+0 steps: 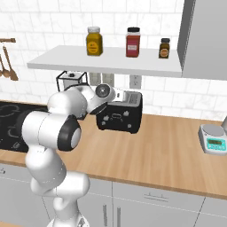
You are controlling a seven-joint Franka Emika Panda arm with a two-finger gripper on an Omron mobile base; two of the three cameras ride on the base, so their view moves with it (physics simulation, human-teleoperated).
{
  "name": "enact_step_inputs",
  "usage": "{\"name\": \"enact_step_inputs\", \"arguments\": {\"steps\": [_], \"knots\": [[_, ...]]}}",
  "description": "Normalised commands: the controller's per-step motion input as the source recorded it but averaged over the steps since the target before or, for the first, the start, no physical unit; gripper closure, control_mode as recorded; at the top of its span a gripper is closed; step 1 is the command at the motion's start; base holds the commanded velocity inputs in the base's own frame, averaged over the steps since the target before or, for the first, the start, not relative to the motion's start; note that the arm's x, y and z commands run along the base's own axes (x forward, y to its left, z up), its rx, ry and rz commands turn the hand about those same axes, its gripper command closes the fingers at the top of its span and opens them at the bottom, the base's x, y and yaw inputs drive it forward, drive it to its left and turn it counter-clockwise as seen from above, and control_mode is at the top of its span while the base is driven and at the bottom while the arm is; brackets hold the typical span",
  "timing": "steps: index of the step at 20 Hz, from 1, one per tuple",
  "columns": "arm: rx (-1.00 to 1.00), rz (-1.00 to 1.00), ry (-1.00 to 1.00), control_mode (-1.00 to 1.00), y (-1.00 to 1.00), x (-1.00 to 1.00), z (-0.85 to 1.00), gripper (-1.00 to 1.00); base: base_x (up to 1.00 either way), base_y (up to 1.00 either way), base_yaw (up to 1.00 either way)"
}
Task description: Start the toaster. Once the lever pops up, take the bread to the plate on the dining counter.
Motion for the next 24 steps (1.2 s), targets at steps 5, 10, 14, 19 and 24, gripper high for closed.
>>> {"name": "enact_step_inputs", "arguments": {"steps": [5,10,14,19,24], "knots": [[0.00,0.00,0.00,-1.00,0.00,0.00,0.00,-1.00,0.00,0.00,0.00],[0.00,0.00,0.00,-1.00,0.00,0.00,0.00,-1.00,0.00,0.00,0.00],[0.00,0.00,0.00,-1.00,0.00,0.00,0.00,-1.00,0.00,0.00,0.00],[0.00,0.00,0.00,-1.00,0.00,0.00,0.00,-1.00,0.00,0.00,0.00],[0.00,0.00,0.00,-1.00,0.00,0.00,0.00,-1.00,0.00,0.00,0.00]]}}
